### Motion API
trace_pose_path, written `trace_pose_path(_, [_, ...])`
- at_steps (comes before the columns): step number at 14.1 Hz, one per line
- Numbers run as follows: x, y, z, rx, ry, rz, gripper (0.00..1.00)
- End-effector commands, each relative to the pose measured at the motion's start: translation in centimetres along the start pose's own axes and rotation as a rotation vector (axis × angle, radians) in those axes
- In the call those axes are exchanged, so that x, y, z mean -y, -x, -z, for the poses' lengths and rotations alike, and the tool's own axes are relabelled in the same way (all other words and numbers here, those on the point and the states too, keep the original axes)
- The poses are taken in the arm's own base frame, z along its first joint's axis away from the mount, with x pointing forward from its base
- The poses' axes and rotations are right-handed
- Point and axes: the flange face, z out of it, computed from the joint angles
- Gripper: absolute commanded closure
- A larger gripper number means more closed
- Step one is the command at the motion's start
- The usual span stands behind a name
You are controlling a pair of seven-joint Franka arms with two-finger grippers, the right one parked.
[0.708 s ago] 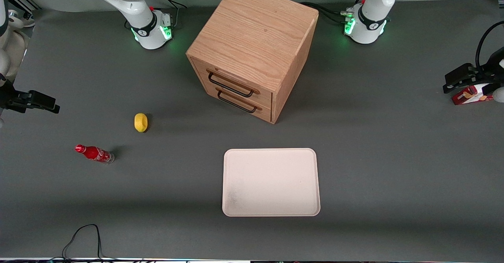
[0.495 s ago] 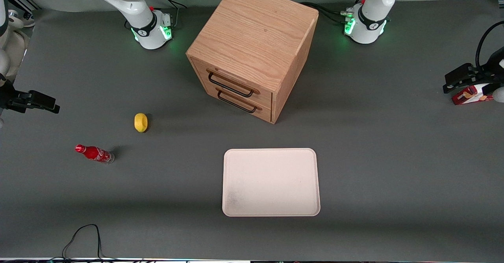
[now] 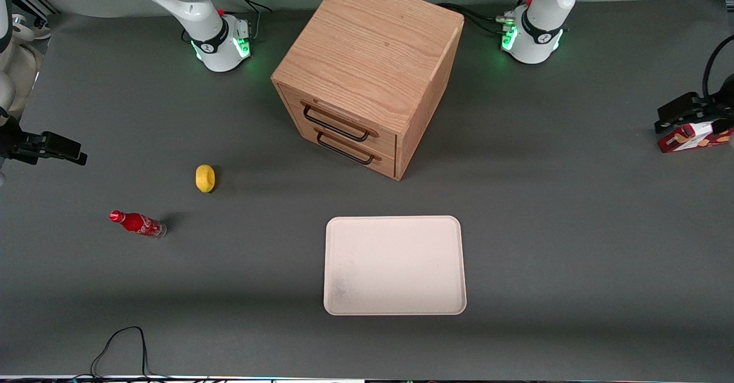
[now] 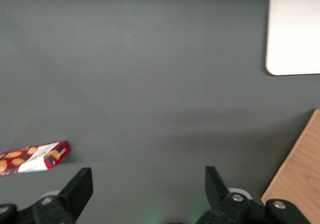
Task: Place red cookie box on tray
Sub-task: 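Move the left gripper over the red plaid shortbread box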
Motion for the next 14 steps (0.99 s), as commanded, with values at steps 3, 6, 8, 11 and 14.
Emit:
trace_pose_path(3, [7.0,4.3,-1.9,0.003,-0.016,0.093,0.00])
trace_pose_path(6, [14.9,7.4,-3.1,0.004,-0.007,0.108,0.00])
trace_pose_path(8, [20.9,9.9,-3.6,-0.008,-0.005,0.089,0.00])
trace_pose_path(11, [29.2,14.6,-5.5,-0.032,-0.015,0.003,0.00])
trace_pose_path(14, [34.8,18.8,-6.8,-0.031,-0.012,-0.020,0.00])
